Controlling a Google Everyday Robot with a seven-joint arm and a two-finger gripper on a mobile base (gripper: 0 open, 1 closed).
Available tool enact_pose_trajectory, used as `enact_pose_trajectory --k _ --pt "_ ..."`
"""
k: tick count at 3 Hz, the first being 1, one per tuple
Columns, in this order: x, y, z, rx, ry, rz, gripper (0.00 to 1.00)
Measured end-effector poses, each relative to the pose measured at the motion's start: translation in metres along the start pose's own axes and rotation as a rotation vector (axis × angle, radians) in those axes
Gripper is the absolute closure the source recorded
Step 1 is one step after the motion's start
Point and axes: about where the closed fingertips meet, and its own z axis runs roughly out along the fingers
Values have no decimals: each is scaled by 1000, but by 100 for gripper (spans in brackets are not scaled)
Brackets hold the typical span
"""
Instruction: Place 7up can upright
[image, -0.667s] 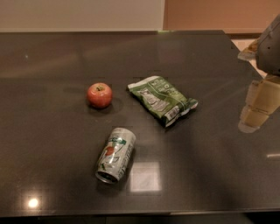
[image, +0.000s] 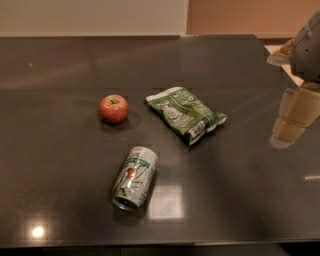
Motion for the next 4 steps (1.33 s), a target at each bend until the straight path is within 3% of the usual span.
enact_pose_trajectory --k 2,4 --pt "-60 -8 13 -23 -126 -199 0" --pt "-121 4 43 -52 -149 -468 0"
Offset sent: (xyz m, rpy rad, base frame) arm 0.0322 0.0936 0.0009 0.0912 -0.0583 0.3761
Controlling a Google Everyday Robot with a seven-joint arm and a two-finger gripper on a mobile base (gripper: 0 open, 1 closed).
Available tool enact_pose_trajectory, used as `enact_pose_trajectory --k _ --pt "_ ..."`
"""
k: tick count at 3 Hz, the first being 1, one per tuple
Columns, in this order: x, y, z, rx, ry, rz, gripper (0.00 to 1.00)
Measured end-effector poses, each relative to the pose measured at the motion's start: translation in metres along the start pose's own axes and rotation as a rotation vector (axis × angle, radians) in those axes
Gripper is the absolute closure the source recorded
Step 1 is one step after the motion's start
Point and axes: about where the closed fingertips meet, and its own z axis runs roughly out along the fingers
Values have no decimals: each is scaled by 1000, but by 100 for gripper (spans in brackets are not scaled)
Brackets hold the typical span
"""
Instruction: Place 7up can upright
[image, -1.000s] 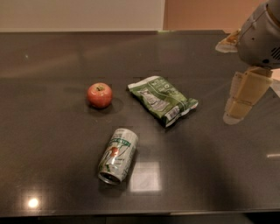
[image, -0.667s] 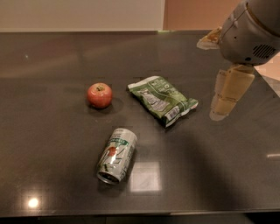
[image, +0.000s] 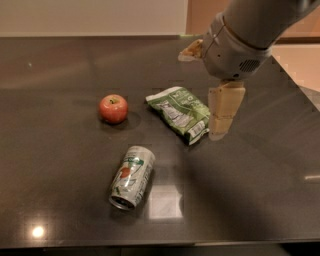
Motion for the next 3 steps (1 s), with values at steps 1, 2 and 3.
enact_pose_trajectory --k 1,2,3 --pt "-28 -2 16 -15 -6 -128 0" --pt "-53 -1 28 -31 -28 -240 0" --pt "-75 6 41 -52 -74 -357 0"
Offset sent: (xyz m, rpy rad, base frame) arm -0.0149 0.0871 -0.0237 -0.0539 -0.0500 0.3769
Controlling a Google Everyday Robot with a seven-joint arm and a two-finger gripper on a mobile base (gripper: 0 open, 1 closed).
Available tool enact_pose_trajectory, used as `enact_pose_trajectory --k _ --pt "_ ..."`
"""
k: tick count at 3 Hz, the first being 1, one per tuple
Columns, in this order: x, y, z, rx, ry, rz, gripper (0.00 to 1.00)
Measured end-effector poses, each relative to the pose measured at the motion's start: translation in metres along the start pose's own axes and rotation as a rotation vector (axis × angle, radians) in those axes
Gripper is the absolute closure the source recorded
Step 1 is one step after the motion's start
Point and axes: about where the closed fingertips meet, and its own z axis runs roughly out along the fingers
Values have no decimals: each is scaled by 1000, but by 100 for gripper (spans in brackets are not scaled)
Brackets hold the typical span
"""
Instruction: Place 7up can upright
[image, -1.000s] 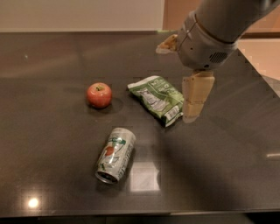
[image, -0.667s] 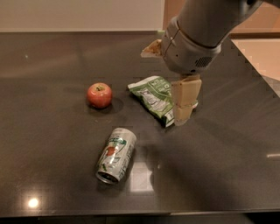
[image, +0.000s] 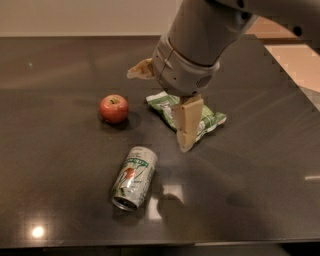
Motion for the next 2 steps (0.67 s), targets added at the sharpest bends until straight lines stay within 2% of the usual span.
enact_pose_trajectory --k 2 --pt "-44 20 25 -75 -111 -230 0"
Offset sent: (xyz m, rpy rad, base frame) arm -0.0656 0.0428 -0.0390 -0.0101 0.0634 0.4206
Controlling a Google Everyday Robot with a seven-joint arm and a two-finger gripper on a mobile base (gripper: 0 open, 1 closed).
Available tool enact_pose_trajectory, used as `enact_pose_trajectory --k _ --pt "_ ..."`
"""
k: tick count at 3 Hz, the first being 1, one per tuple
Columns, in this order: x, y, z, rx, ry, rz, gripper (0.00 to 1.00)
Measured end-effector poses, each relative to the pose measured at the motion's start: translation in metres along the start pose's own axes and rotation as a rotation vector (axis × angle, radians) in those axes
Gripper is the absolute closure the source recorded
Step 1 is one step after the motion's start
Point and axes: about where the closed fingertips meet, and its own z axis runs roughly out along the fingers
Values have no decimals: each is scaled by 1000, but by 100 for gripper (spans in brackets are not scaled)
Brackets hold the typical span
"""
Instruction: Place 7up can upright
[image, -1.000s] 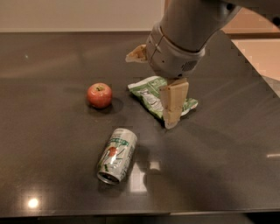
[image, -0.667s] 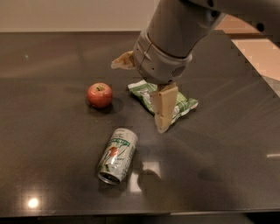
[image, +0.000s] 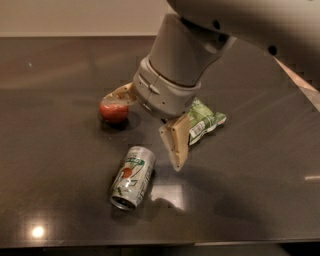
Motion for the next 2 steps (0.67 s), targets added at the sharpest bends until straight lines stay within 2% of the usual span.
enact_pose_trajectory --k 2 --pt "-31 17 39 -134 -10 -211 0"
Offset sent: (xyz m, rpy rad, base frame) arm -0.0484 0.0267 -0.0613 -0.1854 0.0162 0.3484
